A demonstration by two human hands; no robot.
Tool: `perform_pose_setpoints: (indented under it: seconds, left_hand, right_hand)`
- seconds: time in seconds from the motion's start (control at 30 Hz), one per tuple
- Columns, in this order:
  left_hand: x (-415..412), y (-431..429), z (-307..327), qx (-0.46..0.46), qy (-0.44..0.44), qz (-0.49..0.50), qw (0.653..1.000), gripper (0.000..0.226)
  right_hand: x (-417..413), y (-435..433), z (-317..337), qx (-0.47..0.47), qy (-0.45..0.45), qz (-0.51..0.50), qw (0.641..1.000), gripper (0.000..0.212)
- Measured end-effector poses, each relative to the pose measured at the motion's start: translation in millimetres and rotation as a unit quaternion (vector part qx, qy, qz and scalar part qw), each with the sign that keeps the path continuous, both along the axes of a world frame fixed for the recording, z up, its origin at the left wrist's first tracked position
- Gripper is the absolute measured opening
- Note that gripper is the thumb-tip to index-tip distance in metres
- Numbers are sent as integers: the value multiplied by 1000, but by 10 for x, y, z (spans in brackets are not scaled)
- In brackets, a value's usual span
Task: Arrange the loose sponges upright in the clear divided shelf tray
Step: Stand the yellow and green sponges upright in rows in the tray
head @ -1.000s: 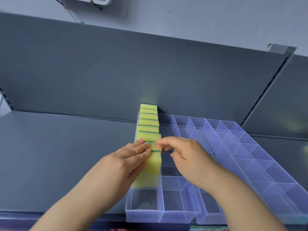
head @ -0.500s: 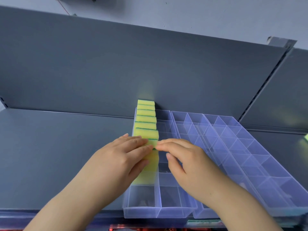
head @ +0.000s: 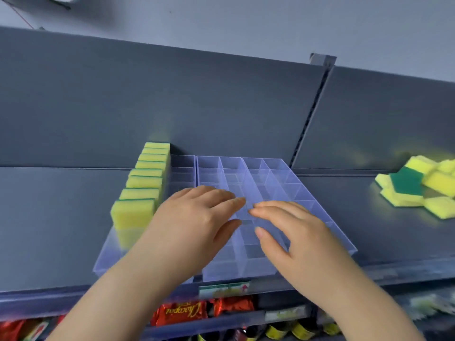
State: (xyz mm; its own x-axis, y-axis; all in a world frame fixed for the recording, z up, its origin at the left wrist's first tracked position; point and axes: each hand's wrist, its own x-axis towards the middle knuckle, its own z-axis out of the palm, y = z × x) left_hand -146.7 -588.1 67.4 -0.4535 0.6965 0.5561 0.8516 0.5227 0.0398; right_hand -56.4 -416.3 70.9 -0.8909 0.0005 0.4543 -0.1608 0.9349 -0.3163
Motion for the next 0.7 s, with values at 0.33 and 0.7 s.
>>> perform_pose_setpoints:
  seconds: [0.33,0.7]
  left_hand:
    - [1329,1696,-366,-28,-48,-110,992,40]
    - [2250,2704,-834,-84,-77,-181,977,38]
  right_hand:
    - [1866,1453,-339,-70,-94,-190,975,31]
    - [3234,2169,-959,-158,-151,-332,918,36]
